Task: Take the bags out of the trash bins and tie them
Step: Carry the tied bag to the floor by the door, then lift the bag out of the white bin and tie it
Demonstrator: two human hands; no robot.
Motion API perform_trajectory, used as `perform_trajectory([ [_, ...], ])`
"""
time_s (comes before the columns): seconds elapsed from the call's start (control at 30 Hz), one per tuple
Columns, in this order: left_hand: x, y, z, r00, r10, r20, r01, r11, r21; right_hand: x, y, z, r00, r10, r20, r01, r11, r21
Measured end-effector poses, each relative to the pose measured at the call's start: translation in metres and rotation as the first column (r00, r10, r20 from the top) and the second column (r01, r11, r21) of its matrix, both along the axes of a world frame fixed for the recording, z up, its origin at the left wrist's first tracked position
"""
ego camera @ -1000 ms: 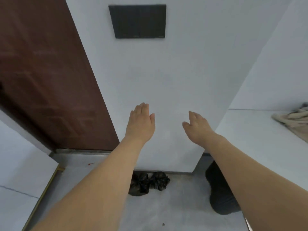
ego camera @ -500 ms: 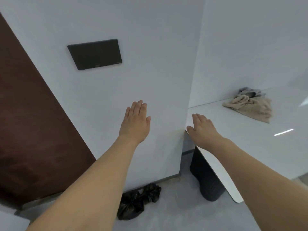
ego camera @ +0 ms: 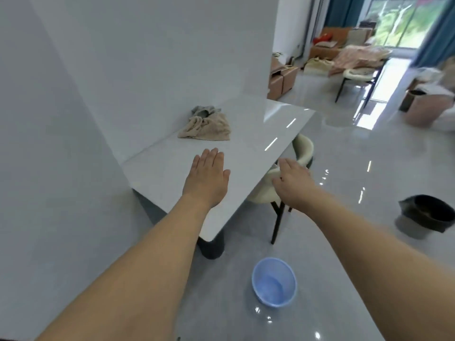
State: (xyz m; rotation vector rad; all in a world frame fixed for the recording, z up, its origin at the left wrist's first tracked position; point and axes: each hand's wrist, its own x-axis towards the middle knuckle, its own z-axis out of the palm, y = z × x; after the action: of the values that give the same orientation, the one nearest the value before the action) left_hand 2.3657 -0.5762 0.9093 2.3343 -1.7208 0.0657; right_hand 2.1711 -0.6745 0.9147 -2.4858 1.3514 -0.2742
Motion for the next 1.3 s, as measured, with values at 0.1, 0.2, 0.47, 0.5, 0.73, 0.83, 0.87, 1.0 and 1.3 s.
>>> perform_trajectory([
  [0.1, -0.108, -0.059, -0.011, 0.988, -0.151, -0.012, 0.151, 0.988, 0.023, -0.124, -0.026, -0.013, 0.986, -0.162, -0.040, 0.163, 0.986, 0.028],
  [0.2, -0.221, -0.110, -0.019, 0.950, -0.312, 0.005, 0.312, 0.950, 0.014, -0.244, -0.043, -0.026, 0.943, -0.316, -0.100, 0.323, 0.945, 0.054],
  [0.47, -0.434, -0.202, -0.047, 0.818, -0.575, -0.028, 0.575, 0.814, 0.081, -0.465, -0.068, -0.057, 0.801, -0.570, -0.180, 0.596, 0.789, 0.153],
  [0.5, -0.451, -0.213, -0.052, 0.805, -0.592, -0.034, 0.593, 0.800, 0.090, -0.482, -0.073, -0.063, 0.785, -0.590, -0.189, 0.617, 0.770, 0.160],
  [0.73, -0.537, -0.332, -0.091, 0.778, -0.621, -0.094, 0.629, 0.769, 0.116, -0.559, -0.169, -0.100, 0.760, -0.612, -0.217, 0.648, 0.735, 0.200],
  [0.83, -0.570, -0.395, -0.097, 0.776, -0.610, -0.162, 0.629, 0.768, 0.120, -0.594, -0.226, -0.097, 0.752, -0.621, -0.221, 0.658, 0.729, 0.189],
  [0.87, -0.582, -0.415, -0.098, 0.777, -0.608, -0.160, 0.628, 0.768, 0.130, -0.606, -0.243, -0.095, 0.750, -0.622, -0.224, 0.659, 0.730, 0.180],
  [1.0, -0.640, -0.480, -0.097, 0.742, -0.652, -0.158, 0.670, 0.732, 0.126, -0.657, -0.306, -0.091, 0.738, -0.644, -0.203, 0.673, 0.722, 0.161],
  [1.3, -0.759, -0.630, -0.135, 0.741, -0.659, -0.126, 0.670, 0.715, 0.197, -0.788, -0.453, -0.126, 0.710, -0.673, -0.206, 0.703, 0.664, 0.254],
])
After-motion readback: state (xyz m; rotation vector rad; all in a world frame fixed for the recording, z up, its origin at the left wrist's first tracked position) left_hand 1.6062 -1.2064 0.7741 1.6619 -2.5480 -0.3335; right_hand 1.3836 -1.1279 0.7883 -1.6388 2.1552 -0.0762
